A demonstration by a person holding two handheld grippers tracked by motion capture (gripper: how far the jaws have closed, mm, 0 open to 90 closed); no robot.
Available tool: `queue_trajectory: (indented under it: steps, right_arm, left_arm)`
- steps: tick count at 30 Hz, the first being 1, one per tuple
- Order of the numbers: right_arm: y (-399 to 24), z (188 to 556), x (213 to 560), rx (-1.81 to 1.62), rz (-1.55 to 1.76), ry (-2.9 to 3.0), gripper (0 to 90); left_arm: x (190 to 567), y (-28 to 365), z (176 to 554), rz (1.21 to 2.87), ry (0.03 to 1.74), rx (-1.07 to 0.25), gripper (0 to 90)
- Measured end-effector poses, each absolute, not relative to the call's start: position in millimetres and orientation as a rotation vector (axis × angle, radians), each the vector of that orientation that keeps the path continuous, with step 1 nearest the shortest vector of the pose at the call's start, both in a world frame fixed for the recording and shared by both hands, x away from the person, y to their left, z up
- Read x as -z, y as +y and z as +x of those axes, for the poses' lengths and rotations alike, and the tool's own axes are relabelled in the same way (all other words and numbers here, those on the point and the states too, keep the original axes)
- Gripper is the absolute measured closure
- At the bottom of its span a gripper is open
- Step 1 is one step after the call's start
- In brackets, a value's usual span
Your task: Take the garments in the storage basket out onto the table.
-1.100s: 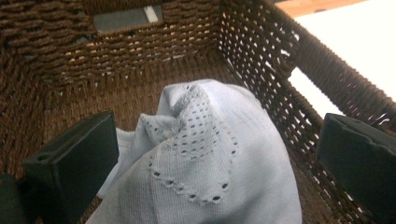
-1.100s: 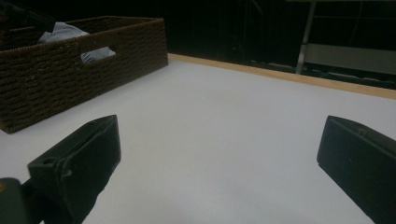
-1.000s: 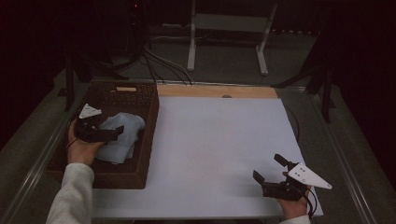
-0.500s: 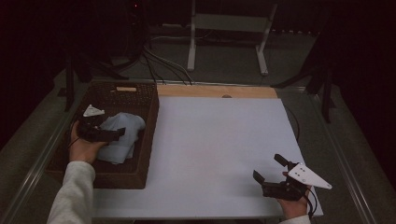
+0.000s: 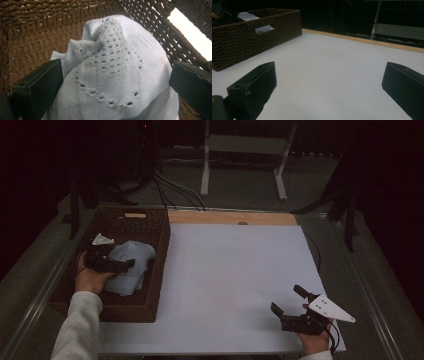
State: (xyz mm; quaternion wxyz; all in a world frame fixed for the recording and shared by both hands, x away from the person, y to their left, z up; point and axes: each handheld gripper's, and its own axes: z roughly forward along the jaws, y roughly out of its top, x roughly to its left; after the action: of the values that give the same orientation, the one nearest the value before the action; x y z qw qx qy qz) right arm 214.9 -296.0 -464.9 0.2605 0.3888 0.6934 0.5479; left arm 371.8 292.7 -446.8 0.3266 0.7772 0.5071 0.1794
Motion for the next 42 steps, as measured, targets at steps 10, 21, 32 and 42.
queue_trajectory:
  steps: [10, 21, 32, 42]
  right_arm:
    - [-296, 215, 465, -1.485, 1.055, 1.876, 0.0]
    - [-296, 215, 465, -1.485, 1.056, 1.876, 0.0]
    - [-297, 216, 465, -1.484, 1.058, 1.876, 0.0]
    - [-297, 215, 465, -1.485, 1.060, 1.875, 0.0]
  left_arm:
    - [446, 287, 374, 2.059, 1.396, -0.419, 1.4]
    - [444, 290, 373, 2.108, 1.442, -0.293, 54.8]
    - [432, 292, 366, 2.105, 1.394, -0.290, 73.7]
    - [425, 291, 360, 2.072, 1.368, -0.309, 74.0]
